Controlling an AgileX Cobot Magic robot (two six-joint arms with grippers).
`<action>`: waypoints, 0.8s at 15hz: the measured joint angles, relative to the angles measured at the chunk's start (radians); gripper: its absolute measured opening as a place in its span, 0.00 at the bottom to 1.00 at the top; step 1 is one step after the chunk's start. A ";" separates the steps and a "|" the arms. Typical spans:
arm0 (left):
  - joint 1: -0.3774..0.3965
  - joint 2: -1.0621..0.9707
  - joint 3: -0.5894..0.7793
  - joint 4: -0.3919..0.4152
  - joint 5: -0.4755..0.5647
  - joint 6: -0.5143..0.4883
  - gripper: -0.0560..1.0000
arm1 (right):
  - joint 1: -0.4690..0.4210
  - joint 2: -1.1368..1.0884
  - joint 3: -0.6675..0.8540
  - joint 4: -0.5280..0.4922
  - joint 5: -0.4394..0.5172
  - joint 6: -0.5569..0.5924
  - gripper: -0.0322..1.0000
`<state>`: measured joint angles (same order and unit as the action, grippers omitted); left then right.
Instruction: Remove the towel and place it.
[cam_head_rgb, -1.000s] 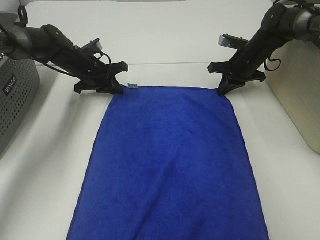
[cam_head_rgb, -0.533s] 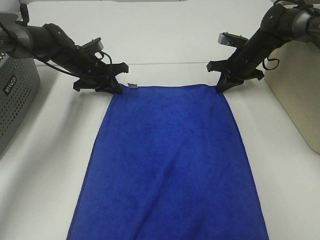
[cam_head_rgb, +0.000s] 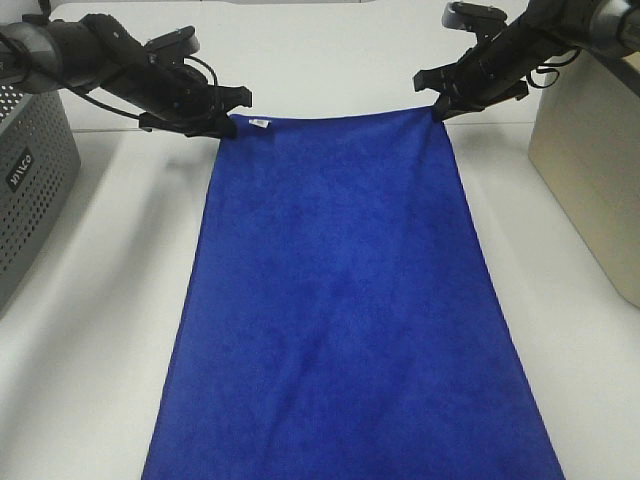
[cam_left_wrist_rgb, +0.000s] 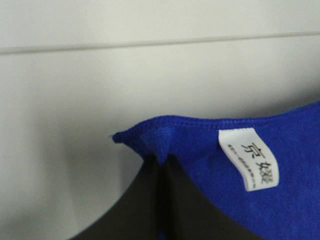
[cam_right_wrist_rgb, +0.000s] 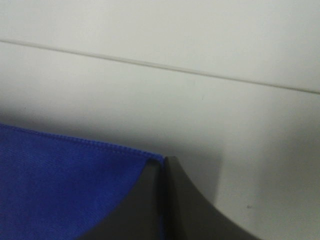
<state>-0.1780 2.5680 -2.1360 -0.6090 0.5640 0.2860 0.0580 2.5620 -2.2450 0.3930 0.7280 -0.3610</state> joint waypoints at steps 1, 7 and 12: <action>0.000 0.000 -0.004 0.009 -0.038 0.000 0.05 | 0.000 0.000 0.000 0.000 -0.025 -0.010 0.05; -0.001 0.093 -0.113 0.030 -0.167 0.061 0.05 | 0.001 0.088 -0.010 0.075 -0.237 -0.102 0.05; -0.003 0.162 -0.159 0.030 -0.193 0.071 0.05 | 0.006 0.125 -0.010 0.087 -0.318 -0.128 0.05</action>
<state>-0.1810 2.7300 -2.2950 -0.5790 0.3710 0.3570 0.0640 2.6870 -2.2550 0.4800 0.4100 -0.4890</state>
